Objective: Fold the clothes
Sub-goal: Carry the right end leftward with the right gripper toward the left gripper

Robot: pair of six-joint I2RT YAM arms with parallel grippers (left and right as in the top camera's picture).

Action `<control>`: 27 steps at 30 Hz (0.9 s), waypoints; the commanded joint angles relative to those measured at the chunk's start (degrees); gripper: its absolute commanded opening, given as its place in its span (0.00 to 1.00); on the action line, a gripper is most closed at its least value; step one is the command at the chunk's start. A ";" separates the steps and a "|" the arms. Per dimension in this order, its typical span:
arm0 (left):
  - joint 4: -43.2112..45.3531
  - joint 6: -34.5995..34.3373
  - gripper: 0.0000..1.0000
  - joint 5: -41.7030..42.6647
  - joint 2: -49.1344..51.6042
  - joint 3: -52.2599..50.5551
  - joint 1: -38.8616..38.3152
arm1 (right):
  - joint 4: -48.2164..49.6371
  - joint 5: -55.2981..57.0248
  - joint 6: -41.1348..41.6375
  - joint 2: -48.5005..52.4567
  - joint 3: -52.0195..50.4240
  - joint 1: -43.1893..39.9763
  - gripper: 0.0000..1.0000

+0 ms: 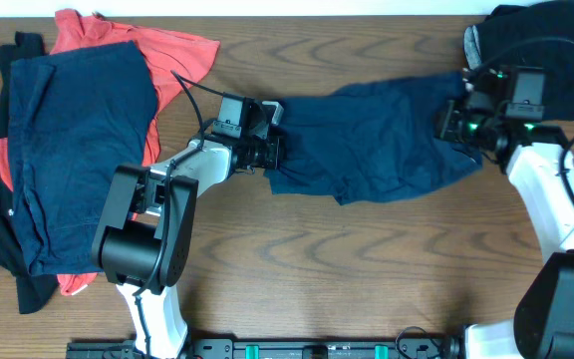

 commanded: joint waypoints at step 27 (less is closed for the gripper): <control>-0.61 -0.28 0.06 -1.33 0.72 0.13 -0.24 | 18.91 7.93 6.69 5.64 4.02 29.55 0.01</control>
